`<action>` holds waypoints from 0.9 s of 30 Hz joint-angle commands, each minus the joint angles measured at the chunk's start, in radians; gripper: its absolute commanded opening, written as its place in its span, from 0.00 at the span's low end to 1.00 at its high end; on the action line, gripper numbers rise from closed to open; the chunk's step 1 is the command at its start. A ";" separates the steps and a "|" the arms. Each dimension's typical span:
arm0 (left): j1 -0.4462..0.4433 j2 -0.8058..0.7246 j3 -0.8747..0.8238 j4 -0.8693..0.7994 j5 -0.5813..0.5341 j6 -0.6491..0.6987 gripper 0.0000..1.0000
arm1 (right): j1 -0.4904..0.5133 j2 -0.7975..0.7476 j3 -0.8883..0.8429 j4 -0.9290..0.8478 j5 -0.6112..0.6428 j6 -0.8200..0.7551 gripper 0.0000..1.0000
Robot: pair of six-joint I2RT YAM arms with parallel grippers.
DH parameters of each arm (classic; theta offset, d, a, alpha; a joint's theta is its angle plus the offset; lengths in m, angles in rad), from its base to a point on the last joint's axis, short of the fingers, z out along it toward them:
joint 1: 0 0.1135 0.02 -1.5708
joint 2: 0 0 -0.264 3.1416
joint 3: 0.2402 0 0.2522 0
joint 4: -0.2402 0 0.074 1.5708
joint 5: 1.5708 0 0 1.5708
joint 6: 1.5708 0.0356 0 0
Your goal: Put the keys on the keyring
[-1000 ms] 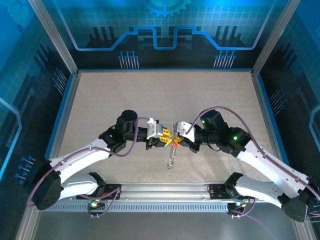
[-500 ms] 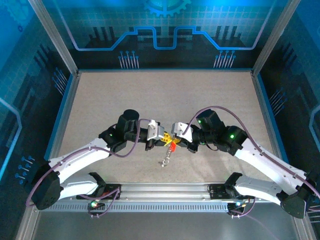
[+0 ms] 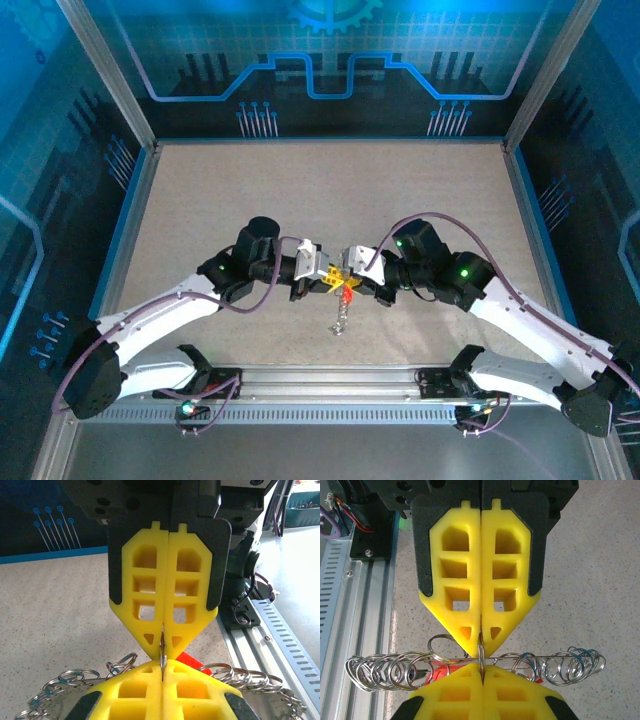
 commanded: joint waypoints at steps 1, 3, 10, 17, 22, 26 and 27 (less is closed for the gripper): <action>-0.006 -0.038 -0.031 0.163 0.030 -0.052 0.00 | 0.007 -0.028 0.015 0.036 -0.018 -0.018 0.12; 0.004 -0.052 -0.056 0.248 0.035 -0.108 0.00 | -0.004 -0.044 0.000 0.039 -0.015 -0.021 0.15; 0.018 -0.071 -0.137 0.480 0.041 -0.214 0.00 | -0.040 -0.077 -0.026 0.026 -0.050 -0.024 0.20; 0.022 -0.056 -0.181 0.639 0.026 -0.284 0.00 | -0.044 -0.070 -0.025 0.024 -0.085 -0.020 0.06; 0.022 -0.050 -0.200 0.699 -0.001 -0.308 0.00 | -0.046 -0.056 -0.024 0.028 -0.095 -0.013 0.00; 0.022 -0.054 -0.216 0.732 -0.026 -0.314 0.00 | -0.049 -0.040 -0.022 0.019 -0.097 -0.009 0.00; 0.022 -0.053 -0.214 0.731 -0.025 -0.318 0.00 | -0.048 -0.036 -0.022 0.020 -0.101 -0.008 0.00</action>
